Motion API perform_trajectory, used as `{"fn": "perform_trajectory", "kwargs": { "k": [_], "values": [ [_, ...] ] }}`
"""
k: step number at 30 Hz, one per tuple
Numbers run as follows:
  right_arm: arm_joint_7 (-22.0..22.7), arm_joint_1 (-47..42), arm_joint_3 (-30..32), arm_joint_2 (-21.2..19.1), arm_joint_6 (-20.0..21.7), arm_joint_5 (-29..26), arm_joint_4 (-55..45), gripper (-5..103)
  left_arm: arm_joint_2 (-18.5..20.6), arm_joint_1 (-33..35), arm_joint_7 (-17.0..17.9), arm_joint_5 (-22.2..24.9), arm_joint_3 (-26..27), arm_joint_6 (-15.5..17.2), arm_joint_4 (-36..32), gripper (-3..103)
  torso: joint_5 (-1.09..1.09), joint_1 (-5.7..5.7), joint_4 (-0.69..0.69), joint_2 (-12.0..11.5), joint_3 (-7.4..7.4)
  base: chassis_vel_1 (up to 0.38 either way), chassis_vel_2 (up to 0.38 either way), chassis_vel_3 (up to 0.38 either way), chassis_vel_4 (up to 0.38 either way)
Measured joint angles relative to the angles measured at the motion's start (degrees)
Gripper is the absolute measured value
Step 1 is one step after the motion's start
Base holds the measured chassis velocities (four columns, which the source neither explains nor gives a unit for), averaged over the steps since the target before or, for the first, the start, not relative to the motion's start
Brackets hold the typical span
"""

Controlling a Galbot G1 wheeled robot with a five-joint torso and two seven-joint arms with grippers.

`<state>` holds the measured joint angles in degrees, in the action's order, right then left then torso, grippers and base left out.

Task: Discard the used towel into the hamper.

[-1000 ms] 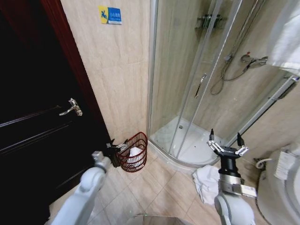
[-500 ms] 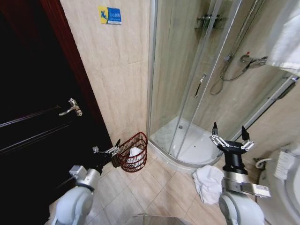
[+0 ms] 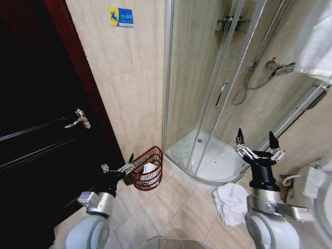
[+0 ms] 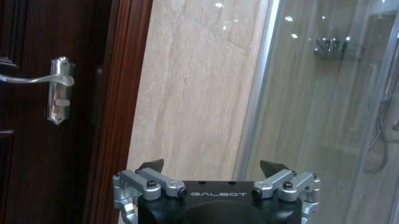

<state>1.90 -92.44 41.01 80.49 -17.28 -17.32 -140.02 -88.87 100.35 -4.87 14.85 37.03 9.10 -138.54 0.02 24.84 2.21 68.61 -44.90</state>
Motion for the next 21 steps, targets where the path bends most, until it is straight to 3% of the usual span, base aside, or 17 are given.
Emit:
{"fn": "perform_trajectory", "kwargs": {
  "k": [13,21],
  "values": [
    [-0.1,1.6,13.0,-4.9,-0.6,-3.0,-1.0,100,0.2,-0.2,0.0,0.2,-0.1,0.0,0.3,100,-0.01,0.0,0.0,0.0,0.0,0.0,0.0,0.0,0.0],
    [0.0,1.5,15.9,-5.9,-0.1,-5.2,-1.6,100,0.2,-0.2,0.0,0.3,-0.1,0.0,0.4,100,-0.02,0.0,0.0,0.0,0.0,-0.012,-0.01,0.013,0.011]
  ]
}}
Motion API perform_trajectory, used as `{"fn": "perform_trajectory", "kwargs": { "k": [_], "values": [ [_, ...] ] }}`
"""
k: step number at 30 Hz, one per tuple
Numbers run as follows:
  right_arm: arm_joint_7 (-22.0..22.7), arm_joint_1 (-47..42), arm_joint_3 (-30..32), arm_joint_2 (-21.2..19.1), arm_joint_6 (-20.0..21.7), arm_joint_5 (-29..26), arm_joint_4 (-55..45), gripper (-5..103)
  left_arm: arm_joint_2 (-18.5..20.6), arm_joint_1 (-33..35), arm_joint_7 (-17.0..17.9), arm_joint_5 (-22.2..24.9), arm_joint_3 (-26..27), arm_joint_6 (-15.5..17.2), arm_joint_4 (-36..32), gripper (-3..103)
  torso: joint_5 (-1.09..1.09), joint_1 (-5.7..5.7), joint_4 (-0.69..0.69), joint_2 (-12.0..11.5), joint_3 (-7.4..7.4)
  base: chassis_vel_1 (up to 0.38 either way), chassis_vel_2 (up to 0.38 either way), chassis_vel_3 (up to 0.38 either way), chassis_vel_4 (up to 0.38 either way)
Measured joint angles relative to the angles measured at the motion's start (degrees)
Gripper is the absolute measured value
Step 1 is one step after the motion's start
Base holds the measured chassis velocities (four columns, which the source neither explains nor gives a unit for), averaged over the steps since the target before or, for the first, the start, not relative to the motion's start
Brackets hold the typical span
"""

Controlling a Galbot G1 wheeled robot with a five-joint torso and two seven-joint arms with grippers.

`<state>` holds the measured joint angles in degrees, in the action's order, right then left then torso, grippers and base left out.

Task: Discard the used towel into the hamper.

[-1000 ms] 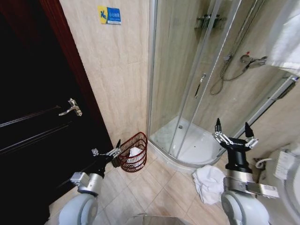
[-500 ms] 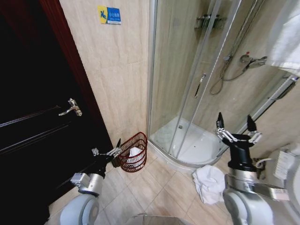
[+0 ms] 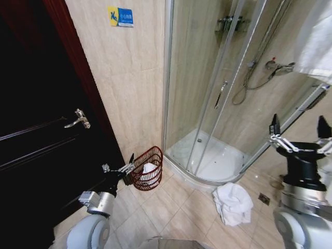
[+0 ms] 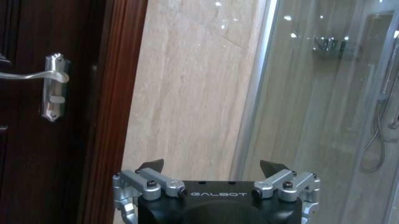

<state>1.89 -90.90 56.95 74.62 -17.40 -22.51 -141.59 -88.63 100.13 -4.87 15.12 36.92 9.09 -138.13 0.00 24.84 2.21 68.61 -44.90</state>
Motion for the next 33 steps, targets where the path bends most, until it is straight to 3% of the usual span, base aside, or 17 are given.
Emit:
{"fn": "perform_trajectory", "kwargs": {
  "k": [20,23,25,29,33],
  "values": [
    [-0.1,0.0,0.5,0.6,-0.2,0.0,1.2,100,0.0,0.0,0.0,0.1,0.0,0.0,0.1,100,0.03,0.01,0.0,0.0,-0.01,-0.161,-0.164,0.162,0.158],
    [-0.6,0.1,1.1,-0.1,-1.5,-1.0,1.5,100,0.1,0.0,0.0,0.1,0.0,0.0,0.1,100,-0.05,0.0,0.0,0.0,0.0,-0.307,-0.291,0.321,0.308],
    [-1.0,0.3,1.8,-0.8,-2.0,-1.7,1.8,100,0.0,0.0,0.0,0.1,0.0,0.0,0.1,100,0.05,0.01,-0.01,0.0,-0.01,-0.285,-0.334,0.308,0.328],
    [-0.7,1.2,2.9,-2.5,-2.1,-3.0,1.8,100,0.0,0.0,0.0,0.1,0.0,0.0,0.1,100,0.04,0.0,-0.01,0.0,0.0,-0.254,-0.239,0.233,0.202],
    [0.2,3.3,4.7,-5.9,-2.1,-5.6,2.3,100,0.0,0.0,0.0,0.1,0.0,0.0,0.1,100,-0.02,-0.03,0.02,0.0,0.02,-0.044,-0.103,0.099,0.046]
  ]
}}
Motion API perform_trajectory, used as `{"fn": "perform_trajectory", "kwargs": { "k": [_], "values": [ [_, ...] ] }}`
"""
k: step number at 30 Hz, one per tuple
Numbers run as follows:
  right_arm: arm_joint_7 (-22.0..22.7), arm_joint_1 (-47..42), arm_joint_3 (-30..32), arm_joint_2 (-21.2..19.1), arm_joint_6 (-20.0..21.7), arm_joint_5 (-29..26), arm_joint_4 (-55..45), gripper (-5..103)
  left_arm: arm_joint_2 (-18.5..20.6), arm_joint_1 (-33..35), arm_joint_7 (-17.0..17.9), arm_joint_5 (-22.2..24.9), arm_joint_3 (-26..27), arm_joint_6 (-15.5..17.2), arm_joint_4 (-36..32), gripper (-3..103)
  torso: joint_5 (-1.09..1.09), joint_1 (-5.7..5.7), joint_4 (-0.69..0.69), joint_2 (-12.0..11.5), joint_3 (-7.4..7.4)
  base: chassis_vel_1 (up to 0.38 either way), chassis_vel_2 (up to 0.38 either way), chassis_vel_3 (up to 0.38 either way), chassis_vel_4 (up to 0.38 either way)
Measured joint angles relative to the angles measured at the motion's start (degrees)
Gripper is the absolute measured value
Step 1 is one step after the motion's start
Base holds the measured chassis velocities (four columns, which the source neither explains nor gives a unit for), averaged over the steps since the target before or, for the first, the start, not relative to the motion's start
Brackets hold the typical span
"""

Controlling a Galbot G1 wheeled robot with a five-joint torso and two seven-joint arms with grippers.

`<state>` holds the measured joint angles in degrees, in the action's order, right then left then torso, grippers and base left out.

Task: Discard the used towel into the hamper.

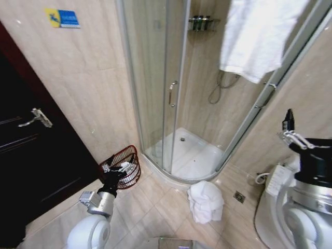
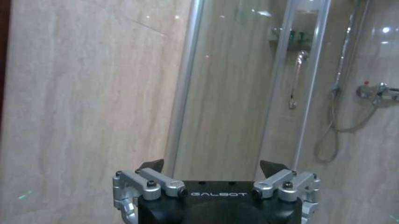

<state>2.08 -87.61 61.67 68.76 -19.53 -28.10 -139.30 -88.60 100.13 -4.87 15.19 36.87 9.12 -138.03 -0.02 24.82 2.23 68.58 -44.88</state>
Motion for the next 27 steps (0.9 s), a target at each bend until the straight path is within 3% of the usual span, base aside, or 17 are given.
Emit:
{"fn": "perform_trajectory", "kwargs": {
  "k": [12,27],
  "values": [
    [4.9,6.6,2.1,-6.5,1.2,-4.0,2.0,100,0.0,0.0,0.0,0.0,0.0,0.0,0.0,100,0.04,-0.52,-0.02,-1.2,0.6,0.075,0.077,-0.019,0.004],
    [5.2,22.0,0.7,-17.8,3.8,-9.0,8.7,100,0.0,0.0,0.0,0.0,0.0,0.0,0.0,100,0.02,-1.08,0.0,-2.4,1.27,0.069,0.071,0.086,0.095]
  ]
}}
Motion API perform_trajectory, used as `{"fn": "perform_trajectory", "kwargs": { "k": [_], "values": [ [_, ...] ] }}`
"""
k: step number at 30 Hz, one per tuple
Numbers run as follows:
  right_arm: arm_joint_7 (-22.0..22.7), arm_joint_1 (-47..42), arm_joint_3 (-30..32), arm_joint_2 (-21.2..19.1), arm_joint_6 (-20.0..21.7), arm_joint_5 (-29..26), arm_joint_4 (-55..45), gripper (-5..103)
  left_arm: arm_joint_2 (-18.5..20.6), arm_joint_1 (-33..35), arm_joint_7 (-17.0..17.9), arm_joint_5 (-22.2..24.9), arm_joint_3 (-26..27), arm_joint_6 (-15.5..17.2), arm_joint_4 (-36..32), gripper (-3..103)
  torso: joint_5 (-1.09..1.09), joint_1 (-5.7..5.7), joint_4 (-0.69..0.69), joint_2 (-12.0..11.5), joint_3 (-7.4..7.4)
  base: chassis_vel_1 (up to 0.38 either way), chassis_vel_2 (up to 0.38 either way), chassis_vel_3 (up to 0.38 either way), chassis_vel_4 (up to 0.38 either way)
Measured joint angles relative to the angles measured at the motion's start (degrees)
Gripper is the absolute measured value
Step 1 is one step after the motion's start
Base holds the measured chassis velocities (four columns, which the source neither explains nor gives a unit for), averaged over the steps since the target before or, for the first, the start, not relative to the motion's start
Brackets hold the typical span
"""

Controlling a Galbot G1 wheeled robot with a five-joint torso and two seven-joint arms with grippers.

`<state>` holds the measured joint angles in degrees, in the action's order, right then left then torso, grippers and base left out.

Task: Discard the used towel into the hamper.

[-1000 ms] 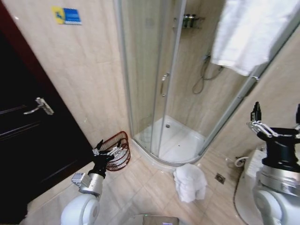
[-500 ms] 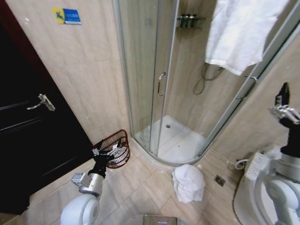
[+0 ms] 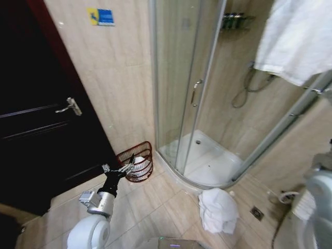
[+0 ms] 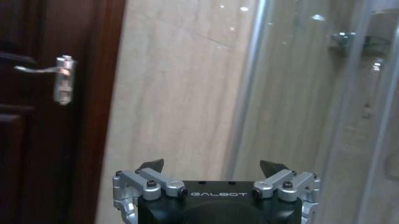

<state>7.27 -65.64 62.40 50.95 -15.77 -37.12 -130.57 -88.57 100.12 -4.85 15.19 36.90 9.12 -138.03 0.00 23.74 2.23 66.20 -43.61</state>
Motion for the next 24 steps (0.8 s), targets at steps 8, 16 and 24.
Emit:
{"fn": "perform_trajectory", "kwargs": {
  "k": [8,16,24],
  "values": [
    [2.5,18.4,-6.9,-11.2,4.3,-2.5,9.3,100,0.0,0.0,0.0,0.0,0.0,0.0,0.0,100,0.02,-0.03,-0.03,0.0,0.02,0.02,0.014,0.012,0.013],
    [3.5,37.0,-15.7,-16.5,11.6,-8.6,16.4,100,0.0,0.0,0.0,0.0,0.0,0.0,0.0,100,-0.01,0.01,-0.02,0.0,-0.01,0.0,0.0,0.0,0.0],
    [1.6,39.6,-17.6,-17.9,15.5,-12.4,17.9,100,0.0,0.0,0.0,0.0,0.0,0.0,0.0,100,0.01,0.01,-0.03,0.1,-0.03,0.0,0.0,0.0,0.0]
  ]
}}
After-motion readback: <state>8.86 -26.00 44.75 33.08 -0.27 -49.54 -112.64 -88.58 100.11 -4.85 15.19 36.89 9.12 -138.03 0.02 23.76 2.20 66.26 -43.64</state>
